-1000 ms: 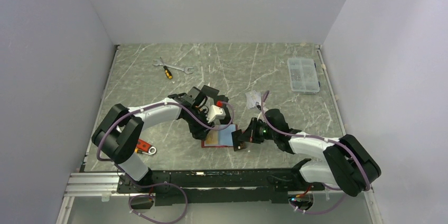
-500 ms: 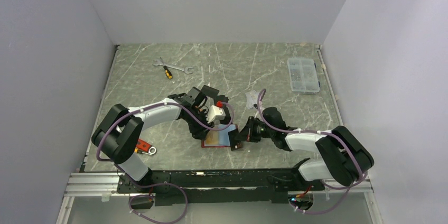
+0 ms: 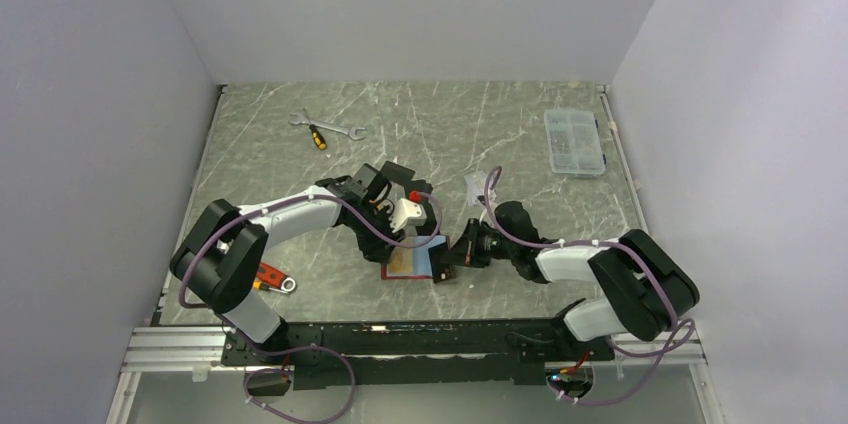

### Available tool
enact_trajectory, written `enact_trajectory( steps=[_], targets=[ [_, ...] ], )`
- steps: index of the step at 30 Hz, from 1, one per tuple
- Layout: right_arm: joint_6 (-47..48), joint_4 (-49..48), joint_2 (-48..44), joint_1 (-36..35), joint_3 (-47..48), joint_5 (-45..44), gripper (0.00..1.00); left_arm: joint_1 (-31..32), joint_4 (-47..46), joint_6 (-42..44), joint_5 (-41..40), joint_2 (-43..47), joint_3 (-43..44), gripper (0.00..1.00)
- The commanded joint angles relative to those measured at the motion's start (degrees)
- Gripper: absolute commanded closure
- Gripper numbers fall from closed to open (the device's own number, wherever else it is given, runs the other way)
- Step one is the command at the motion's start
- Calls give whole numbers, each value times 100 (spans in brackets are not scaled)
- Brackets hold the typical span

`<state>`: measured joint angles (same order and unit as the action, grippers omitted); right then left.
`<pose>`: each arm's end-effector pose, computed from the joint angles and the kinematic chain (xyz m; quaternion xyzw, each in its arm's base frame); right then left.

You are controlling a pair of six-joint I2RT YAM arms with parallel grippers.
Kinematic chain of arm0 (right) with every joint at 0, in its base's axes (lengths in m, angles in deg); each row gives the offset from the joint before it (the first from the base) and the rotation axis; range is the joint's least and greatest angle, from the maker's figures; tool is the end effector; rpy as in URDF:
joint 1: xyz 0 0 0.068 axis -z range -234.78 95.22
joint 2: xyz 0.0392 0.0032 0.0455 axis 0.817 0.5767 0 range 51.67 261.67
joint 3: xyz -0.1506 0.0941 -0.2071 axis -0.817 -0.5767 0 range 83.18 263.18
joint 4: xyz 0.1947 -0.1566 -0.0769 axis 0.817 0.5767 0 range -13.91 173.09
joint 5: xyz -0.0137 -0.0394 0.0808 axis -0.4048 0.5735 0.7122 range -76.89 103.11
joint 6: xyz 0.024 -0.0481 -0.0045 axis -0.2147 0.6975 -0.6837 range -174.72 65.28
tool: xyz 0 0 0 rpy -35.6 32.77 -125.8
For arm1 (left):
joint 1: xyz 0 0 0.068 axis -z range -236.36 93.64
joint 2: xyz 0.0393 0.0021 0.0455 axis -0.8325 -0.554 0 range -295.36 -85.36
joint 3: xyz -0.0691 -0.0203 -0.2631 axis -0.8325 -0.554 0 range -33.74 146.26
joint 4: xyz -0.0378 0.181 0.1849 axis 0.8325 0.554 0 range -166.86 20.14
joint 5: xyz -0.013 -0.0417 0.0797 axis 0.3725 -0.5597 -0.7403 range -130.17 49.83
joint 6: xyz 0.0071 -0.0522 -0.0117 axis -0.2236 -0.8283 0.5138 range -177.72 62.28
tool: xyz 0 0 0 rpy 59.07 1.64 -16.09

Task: Put the credit cards into the card holder
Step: Turn over the card holder at the center of the board.

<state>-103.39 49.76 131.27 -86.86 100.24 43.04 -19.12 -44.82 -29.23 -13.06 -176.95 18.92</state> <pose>0.1797 0.1335 0.1215 0.0087 0.8694 0.4585 0.1838 0.2212 -0.1885 0.1702 0.5529 0.7843 -0.2427 0.1427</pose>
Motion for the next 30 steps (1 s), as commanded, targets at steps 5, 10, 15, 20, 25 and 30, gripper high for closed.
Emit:
enact_trajectory(
  steps=[5,10,15,20,25,30],
  targets=[
    [282,449,-554,286,222,76,100,24,216,190,273,213,403,59],
    [583,1104,-1035,599,136,181,100,23,122,336,67,39,192,62],
    [552,982,-957,614,3,311,100,26,4,335,-30,101,-52,63],
    [550,890,-781,616,21,363,100,26,2,351,-84,100,-75,64],
    [548,824,-655,612,-123,295,100,24,-22,359,-117,98,-114,65],
    [543,770,-539,613,-232,251,100,23,-15,383,-171,161,-142,67]
  ],
)
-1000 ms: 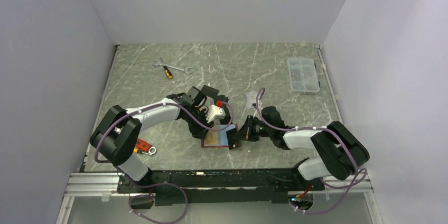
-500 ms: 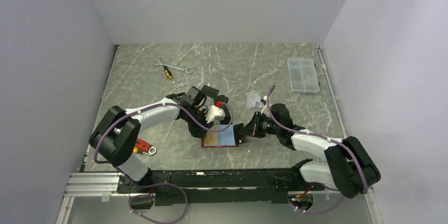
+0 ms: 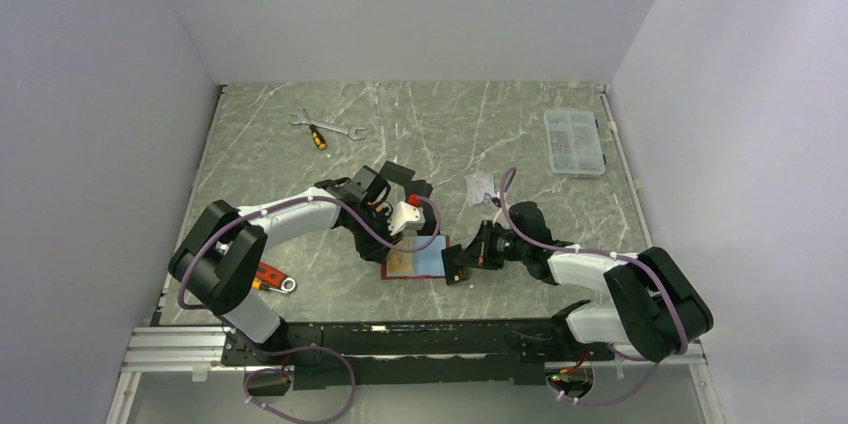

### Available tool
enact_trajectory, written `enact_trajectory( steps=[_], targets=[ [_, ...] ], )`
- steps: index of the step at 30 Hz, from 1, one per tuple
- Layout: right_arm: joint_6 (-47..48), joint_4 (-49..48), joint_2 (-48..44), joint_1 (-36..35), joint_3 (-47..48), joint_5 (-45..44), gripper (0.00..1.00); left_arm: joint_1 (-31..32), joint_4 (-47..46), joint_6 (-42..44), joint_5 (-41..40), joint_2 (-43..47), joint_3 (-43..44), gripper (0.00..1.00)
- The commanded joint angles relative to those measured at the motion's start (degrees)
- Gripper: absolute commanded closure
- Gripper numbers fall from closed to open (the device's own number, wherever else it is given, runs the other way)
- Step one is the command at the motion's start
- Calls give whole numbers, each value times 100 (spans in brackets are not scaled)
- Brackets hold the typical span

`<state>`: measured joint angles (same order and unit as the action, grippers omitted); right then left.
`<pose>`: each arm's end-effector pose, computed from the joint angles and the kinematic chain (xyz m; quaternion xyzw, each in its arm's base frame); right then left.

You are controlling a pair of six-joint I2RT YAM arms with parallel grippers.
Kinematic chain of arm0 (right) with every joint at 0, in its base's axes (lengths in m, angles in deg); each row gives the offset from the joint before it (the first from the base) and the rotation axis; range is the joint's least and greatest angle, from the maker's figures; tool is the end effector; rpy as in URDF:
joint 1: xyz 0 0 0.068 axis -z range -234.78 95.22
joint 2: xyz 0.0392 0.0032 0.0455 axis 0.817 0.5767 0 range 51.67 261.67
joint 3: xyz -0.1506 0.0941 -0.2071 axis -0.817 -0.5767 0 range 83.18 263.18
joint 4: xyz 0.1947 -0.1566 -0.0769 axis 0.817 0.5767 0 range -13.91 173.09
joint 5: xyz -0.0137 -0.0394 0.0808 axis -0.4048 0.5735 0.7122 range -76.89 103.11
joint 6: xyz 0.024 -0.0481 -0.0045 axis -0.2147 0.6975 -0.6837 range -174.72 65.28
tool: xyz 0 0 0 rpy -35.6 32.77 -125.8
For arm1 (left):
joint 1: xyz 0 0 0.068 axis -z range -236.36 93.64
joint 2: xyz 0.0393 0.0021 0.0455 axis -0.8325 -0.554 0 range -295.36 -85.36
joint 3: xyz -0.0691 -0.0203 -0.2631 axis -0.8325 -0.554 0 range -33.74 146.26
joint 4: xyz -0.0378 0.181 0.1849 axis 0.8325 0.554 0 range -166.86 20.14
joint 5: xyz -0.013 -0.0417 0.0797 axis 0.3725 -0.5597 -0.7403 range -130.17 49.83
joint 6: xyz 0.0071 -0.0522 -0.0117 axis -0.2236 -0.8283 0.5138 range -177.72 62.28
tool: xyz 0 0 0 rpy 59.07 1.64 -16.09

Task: Put the credit cards into the card holder
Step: Turn over the card holder at the center of the board.

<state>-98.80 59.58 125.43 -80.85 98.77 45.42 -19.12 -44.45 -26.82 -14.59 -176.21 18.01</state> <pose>0.1751 0.1067 0.1212 0.0246 0.8833 0.4337 0.1761 0.2181 -0.1851 0.1689 0.5687 0.7774 -0.2268 0.1444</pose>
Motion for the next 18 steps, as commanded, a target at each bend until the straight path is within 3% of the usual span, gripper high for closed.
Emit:
enact_trajectory(
  steps=[1,18],
  targets=[
    [83,-208,55,12,-91,4,100,25,-53,145,-24,93,-58,67],
    [7,-440,513,5,44,235,100,23,-89,150,-14,114,-75,70]
  ],
)
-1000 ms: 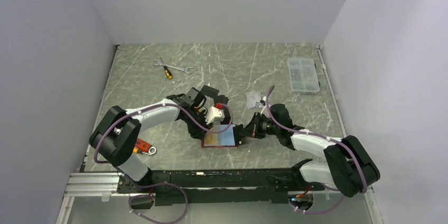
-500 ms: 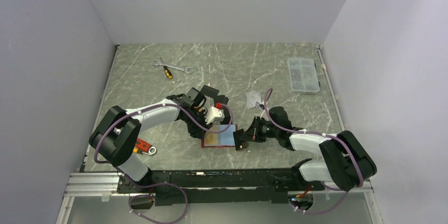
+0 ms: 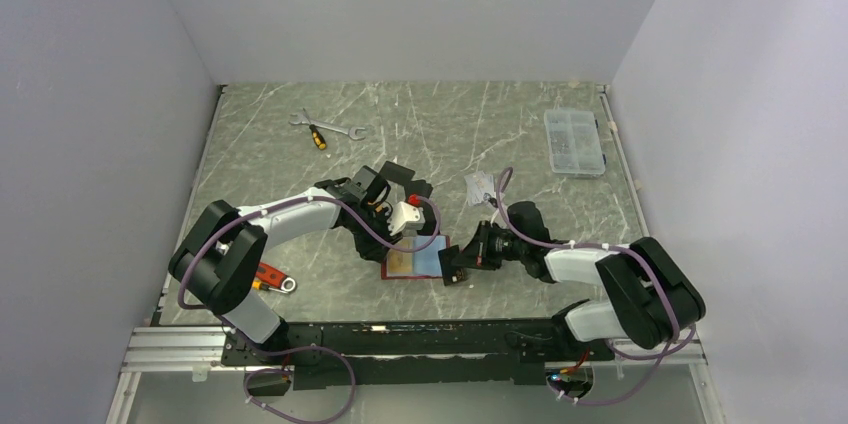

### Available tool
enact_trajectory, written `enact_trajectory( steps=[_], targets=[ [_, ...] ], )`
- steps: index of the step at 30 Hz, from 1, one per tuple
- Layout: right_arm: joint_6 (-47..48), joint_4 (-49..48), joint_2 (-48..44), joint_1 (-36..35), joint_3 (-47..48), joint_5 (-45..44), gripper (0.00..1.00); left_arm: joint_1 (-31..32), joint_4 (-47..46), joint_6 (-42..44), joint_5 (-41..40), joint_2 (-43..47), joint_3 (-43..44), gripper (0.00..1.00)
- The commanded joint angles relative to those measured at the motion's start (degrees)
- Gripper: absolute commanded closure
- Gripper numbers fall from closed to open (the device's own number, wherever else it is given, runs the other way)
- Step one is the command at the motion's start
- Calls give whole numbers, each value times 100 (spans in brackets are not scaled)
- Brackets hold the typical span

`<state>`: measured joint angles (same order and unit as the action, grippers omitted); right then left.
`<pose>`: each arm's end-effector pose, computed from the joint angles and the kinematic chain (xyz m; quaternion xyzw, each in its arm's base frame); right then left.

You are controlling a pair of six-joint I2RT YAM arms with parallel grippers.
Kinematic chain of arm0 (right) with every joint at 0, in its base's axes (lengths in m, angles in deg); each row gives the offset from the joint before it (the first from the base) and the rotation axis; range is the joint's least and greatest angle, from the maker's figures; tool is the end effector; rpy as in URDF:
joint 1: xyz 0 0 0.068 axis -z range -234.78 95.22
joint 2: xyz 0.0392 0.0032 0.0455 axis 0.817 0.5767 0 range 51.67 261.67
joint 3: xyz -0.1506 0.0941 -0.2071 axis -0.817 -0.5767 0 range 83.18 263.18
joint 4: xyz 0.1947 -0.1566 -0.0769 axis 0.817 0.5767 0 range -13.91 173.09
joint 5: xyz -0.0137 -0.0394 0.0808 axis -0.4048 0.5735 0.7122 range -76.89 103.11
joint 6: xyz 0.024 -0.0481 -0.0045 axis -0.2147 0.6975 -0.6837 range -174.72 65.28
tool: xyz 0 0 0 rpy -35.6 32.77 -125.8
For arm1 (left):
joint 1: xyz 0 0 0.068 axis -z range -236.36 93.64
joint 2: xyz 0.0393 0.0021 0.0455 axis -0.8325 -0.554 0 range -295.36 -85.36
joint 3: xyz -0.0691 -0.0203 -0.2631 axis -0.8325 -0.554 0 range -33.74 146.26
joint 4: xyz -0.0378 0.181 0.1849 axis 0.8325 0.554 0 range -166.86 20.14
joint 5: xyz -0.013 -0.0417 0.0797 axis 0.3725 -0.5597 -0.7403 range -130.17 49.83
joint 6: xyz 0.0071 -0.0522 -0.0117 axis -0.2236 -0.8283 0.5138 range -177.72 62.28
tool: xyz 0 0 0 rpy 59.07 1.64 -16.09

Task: Put the credit cards into the card holder
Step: Turn over the card holder at the center of the board.

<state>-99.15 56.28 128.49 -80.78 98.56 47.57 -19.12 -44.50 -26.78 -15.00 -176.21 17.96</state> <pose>0.1772 0.1087 0.1153 0.0197 0.8795 0.4464 0.1640 0.2182 -0.1849 0.1686 0.5689 0.7781 -0.2233 0.1448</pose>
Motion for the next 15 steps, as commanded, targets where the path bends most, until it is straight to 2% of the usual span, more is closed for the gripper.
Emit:
enact_trajectory(
  steps=[1,15],
  targets=[
    [39,-113,244,-9,91,32,100,28,-89,141,27,121,-72,70],
    [-131,-432,300,-160,282,182,100,22,-75,141,41,129,-62,73]
  ],
)
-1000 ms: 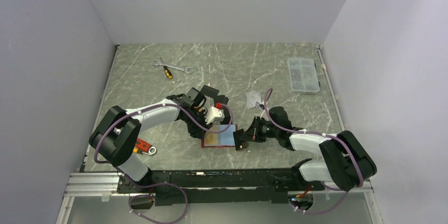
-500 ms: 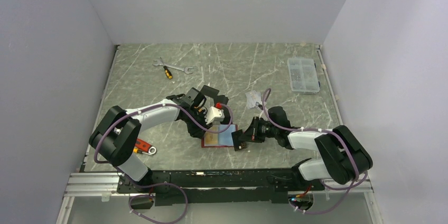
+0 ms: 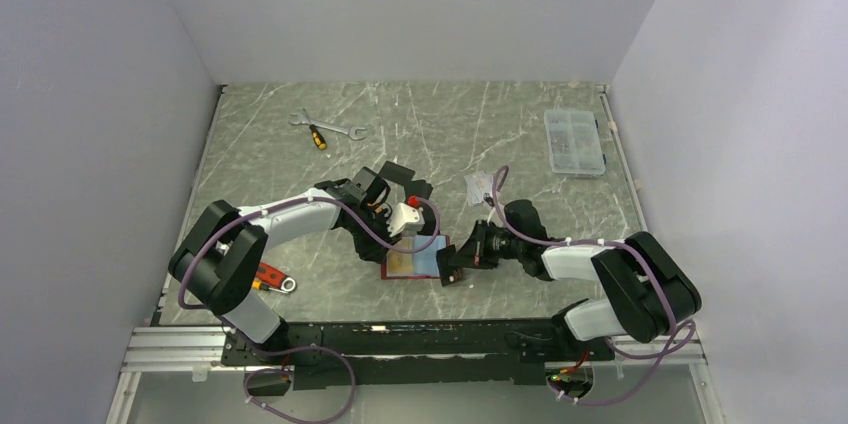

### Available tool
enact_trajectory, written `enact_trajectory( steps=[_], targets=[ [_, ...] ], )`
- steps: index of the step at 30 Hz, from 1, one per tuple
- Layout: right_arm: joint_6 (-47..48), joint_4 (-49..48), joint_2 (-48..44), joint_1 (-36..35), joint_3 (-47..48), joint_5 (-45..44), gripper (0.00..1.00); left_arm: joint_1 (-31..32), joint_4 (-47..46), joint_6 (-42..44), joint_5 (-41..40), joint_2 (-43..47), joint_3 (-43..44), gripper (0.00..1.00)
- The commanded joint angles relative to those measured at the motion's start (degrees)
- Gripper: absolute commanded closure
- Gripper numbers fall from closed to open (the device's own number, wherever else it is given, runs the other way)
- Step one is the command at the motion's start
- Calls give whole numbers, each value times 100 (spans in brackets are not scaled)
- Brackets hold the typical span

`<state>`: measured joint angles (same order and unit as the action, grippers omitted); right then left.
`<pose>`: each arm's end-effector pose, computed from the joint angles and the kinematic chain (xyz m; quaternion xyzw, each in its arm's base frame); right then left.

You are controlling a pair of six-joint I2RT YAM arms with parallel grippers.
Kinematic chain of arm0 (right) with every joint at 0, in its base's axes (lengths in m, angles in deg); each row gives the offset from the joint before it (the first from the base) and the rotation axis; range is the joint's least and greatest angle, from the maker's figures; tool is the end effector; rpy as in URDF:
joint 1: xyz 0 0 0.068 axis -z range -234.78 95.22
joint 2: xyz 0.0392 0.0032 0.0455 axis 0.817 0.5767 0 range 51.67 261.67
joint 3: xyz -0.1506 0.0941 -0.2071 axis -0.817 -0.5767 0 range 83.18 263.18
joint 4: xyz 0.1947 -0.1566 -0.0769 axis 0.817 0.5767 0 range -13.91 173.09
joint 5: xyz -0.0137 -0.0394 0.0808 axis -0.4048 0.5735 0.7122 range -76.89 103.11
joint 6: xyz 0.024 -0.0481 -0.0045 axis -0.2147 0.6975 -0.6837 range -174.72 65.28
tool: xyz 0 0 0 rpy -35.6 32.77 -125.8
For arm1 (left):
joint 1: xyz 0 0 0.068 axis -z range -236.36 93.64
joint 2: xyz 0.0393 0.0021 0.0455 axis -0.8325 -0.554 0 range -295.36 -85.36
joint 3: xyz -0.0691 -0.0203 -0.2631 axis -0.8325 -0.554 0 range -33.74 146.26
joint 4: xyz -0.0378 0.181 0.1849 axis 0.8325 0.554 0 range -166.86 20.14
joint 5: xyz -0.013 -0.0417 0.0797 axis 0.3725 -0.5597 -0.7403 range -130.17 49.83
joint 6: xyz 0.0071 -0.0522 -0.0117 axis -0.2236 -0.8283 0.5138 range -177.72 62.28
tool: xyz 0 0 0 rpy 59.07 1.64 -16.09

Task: Put the credit cards into the card holder
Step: Turn over the card holder at the center of the board.

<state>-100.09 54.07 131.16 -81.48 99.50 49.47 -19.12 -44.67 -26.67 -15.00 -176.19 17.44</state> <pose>0.1811 0.1146 0.1139 0.0130 0.8745 0.4608 0.1506 0.2169 -0.1839 0.1664 0.5694 0.7783 -0.2231 0.1423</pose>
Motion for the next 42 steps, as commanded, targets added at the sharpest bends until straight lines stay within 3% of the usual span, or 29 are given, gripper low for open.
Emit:
enact_trajectory(
  steps=[1,16,31,42],
  targets=[
    [-51,-220,20,-111,214,-2,100,24,-50,130,33,127,-11,73],
    [-101,52,-377,-375,542,-57,100,-105,54,128,102,149,112,74],
    [-469,-729,1091,-1036,1237,-307,100,-706,518,766,595,462,310,73],
    [-286,-312,885,-1034,1409,-906,100,-417,272,798,963,218,529,73]
  ],
)
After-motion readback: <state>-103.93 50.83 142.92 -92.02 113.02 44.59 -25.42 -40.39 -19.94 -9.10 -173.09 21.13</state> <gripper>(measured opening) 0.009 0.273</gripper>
